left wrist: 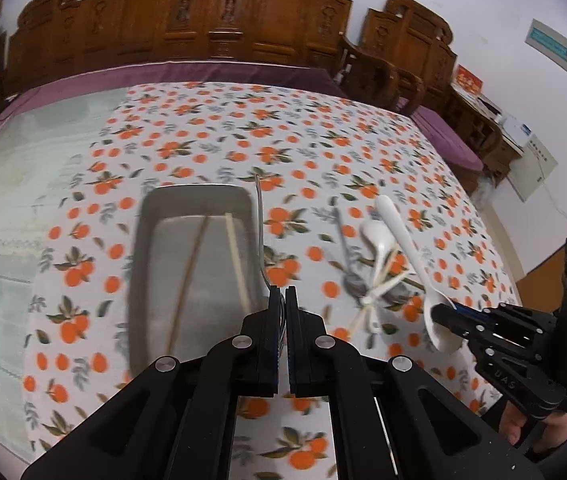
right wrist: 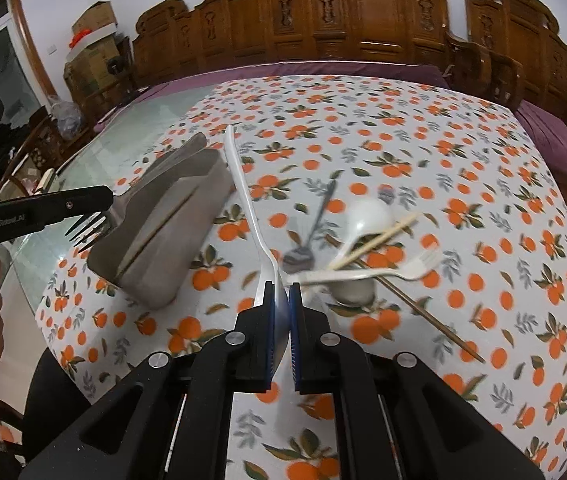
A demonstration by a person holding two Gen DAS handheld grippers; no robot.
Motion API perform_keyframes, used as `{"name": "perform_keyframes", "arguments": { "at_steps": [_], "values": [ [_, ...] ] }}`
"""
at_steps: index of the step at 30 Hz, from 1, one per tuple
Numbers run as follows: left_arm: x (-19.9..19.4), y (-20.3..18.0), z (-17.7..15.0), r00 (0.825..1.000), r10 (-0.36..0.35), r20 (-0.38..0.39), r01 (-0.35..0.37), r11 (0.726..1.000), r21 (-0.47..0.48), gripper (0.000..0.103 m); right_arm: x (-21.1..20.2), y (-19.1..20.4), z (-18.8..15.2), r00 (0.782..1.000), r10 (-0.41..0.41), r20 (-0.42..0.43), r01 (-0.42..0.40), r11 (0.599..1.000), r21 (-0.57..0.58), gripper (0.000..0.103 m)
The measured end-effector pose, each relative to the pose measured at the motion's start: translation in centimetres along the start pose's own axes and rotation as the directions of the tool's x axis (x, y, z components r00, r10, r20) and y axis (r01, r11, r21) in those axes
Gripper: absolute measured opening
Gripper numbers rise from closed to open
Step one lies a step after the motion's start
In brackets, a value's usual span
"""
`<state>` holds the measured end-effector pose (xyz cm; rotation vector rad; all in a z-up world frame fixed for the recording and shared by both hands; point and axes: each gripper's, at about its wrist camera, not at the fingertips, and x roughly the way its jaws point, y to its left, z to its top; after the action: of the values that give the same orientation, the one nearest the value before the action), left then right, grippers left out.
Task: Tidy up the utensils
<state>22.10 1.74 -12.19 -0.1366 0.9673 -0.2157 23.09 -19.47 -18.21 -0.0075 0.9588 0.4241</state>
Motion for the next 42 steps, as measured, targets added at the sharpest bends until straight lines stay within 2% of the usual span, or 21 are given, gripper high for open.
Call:
{"name": "perform_keyframes", "arguments": {
  "at_steps": [6, 13, 28, 37, 42],
  "values": [
    [0.7, 3.4, 0.0, 0.999, 0.028, -0.016, -0.029, 0.999, -0.027, 0.002, 1.6, 2.5, 1.3, 1.000, 0.016, -0.018, -0.017, 0.999, -0.028, 0.008],
    [3.5, 6.4, -0.8, 0.996, 0.056, -0.076, -0.059, 0.997, -0.045, 0.002, 3.1, 5.1, 2.7, 0.999, 0.023, -0.040, -0.026, 0.997, -0.070, 0.008],
    [5.9, 7.9, -1.0, 0.992, 0.070, -0.106, -0.076, 0.996, -0.048, 0.002, 4.9, 8.1, 3.7, 0.996, 0.038, -0.079, -0.045, 0.994, -0.097, 0.008],
    [2.4, 8.3, -0.8, 0.997, 0.071, -0.034, -0.073, 0.996, -0.047, 0.014, 6.2, 10.1, 4.4, 0.993, 0.070, -0.097, -0.078, 0.993, -0.088, 0.008],
    [-0.3, 9.5, -1.1, 0.994, 0.107, 0.006, -0.106, 0.993, -0.046, 0.020, 7.6, 11.3, 4.8, 0.989, 0.091, -0.114, -0.098, 0.994, -0.055, 0.008]
  ]
}}
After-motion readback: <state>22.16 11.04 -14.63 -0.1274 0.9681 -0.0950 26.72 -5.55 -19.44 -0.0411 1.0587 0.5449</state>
